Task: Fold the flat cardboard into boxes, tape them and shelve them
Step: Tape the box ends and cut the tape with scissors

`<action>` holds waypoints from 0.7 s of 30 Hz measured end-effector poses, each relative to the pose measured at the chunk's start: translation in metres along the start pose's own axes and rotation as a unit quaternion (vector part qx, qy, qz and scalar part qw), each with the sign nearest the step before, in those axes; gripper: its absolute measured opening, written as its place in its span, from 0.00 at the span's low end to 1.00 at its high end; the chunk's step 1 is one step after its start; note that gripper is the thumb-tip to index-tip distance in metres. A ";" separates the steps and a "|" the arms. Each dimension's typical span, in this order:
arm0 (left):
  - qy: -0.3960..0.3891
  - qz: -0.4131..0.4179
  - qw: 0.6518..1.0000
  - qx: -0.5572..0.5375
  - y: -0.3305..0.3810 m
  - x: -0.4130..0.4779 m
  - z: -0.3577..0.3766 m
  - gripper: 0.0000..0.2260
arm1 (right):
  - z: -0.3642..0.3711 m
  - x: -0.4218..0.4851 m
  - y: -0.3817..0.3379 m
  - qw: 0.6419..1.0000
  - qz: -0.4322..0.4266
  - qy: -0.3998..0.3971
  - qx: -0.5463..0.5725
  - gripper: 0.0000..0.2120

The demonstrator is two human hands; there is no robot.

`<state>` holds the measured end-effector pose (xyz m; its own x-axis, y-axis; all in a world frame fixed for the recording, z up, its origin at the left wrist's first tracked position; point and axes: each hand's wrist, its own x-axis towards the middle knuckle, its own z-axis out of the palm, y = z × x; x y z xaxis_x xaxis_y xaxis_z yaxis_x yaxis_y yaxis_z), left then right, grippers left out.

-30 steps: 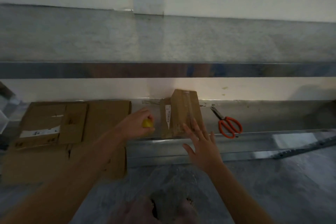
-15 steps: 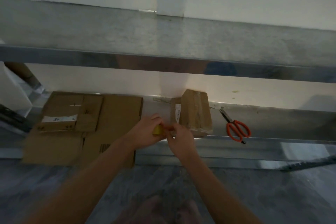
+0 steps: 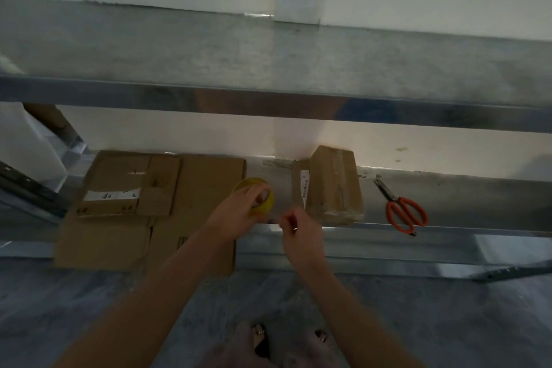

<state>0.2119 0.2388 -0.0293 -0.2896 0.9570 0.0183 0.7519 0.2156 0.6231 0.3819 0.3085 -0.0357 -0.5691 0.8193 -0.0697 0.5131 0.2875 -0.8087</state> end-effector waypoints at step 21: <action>-0.069 0.043 0.977 0.199 -0.055 0.024 0.040 0.21 | 0.055 0.047 0.038 0.978 0.184 -0.004 -0.099 0.07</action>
<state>0.1875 0.2572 -0.0947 -0.1529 0.9861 -0.0650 0.9488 0.1649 0.2695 0.3396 0.3303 -0.1016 -0.3272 0.8813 -0.3409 0.7985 0.0649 -0.5985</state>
